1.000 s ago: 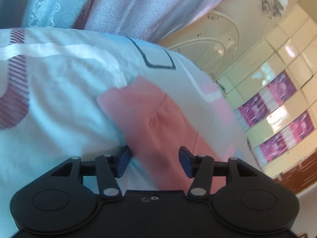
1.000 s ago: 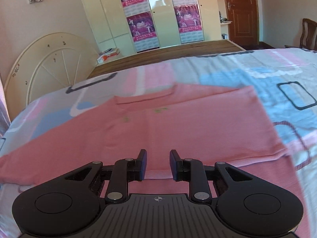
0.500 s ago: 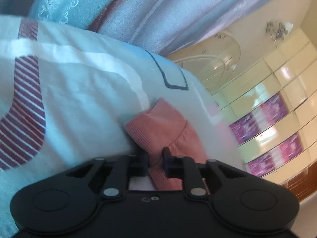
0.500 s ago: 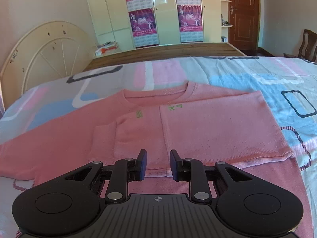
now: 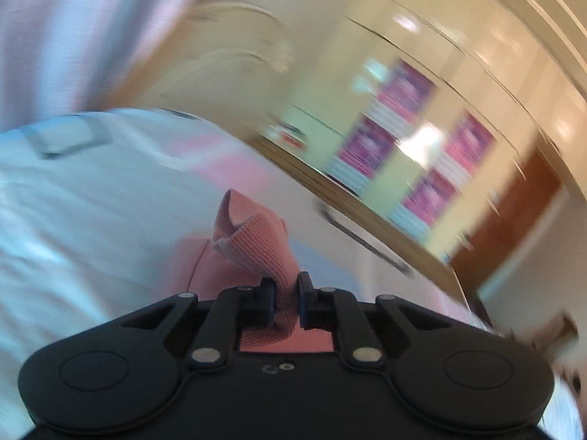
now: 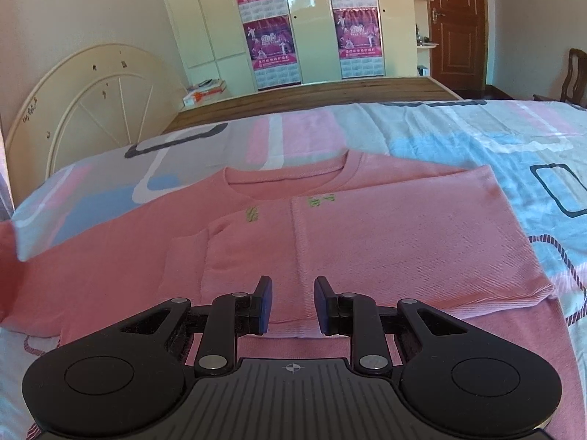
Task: Fold small clothes
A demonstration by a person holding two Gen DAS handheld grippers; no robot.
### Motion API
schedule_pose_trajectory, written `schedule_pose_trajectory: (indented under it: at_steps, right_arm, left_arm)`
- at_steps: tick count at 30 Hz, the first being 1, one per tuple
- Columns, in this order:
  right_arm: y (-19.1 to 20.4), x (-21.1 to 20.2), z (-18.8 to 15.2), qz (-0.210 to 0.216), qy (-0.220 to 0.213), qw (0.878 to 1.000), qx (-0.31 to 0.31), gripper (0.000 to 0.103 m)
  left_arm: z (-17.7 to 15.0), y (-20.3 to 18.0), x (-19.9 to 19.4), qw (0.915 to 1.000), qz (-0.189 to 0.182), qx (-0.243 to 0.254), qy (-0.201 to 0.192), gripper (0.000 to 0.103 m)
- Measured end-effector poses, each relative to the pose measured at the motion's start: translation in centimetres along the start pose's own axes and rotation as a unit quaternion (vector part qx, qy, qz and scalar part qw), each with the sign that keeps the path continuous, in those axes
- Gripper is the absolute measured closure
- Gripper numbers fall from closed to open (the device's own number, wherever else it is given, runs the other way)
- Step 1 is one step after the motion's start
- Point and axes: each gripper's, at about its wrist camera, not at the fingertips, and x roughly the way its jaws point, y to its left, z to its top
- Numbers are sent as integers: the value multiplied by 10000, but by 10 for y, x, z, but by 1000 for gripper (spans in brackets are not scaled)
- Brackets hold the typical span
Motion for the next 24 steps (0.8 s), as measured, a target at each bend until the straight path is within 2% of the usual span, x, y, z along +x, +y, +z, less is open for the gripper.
schedule_pose_trajectory:
  at_steps: [3, 7, 10, 14, 16, 18, 19, 20, 21, 22, 24]
  right_arm:
    - [-17, -4, 3, 41, -32, 9999, 144, 78]
    - [-42, -9, 5, 128, -38, 9993, 359, 78]
    - [-59, -14, 6, 166, -52, 9988, 462, 78]
    - [-78, -16, 7, 236, 22, 9979, 608, 78]
    - [-86, -15, 7, 473, 95, 9960, 754, 78]
    - [-92, -12, 10, 820, 217, 9920, 935, 78]
    - [-91, -10, 10, 942, 265, 9903, 990, 73]
    - [-89, -8, 12, 1018, 297, 9894, 995, 54]
    - [-86, -7, 13, 1109, 275, 9887, 970, 45]
    - [-81, -6, 13, 1220, 223, 9879, 935, 40]
    - [-69, 0, 13, 1407, 222, 9859, 876, 40]
  left_arm:
    - [-33, -70, 17, 9975, -266, 588, 285, 93]
    - [-79, -149, 41, 9886, -497, 1237, 694, 93]
    - [-122, -204, 62, 9756, -601, 1745, 1192, 93]
    - [-181, -252, 89, 9566, -458, 2338, 1677, 91]
    - [-197, -253, 106, 9492, -352, 2496, 1886, 76]
    - [-209, -260, 103, 9454, -568, 2692, 1746, 36]
    - [-212, -261, 99, 9439, -637, 2744, 1725, 35]
    - [-214, -261, 91, 9440, -638, 2783, 1652, 37]
    - [-211, -255, 80, 9455, -630, 2802, 1536, 37]
    - [-206, -248, 73, 9482, -606, 2770, 1433, 37]
    - [-187, -224, 55, 9561, -425, 2625, 1230, 37]
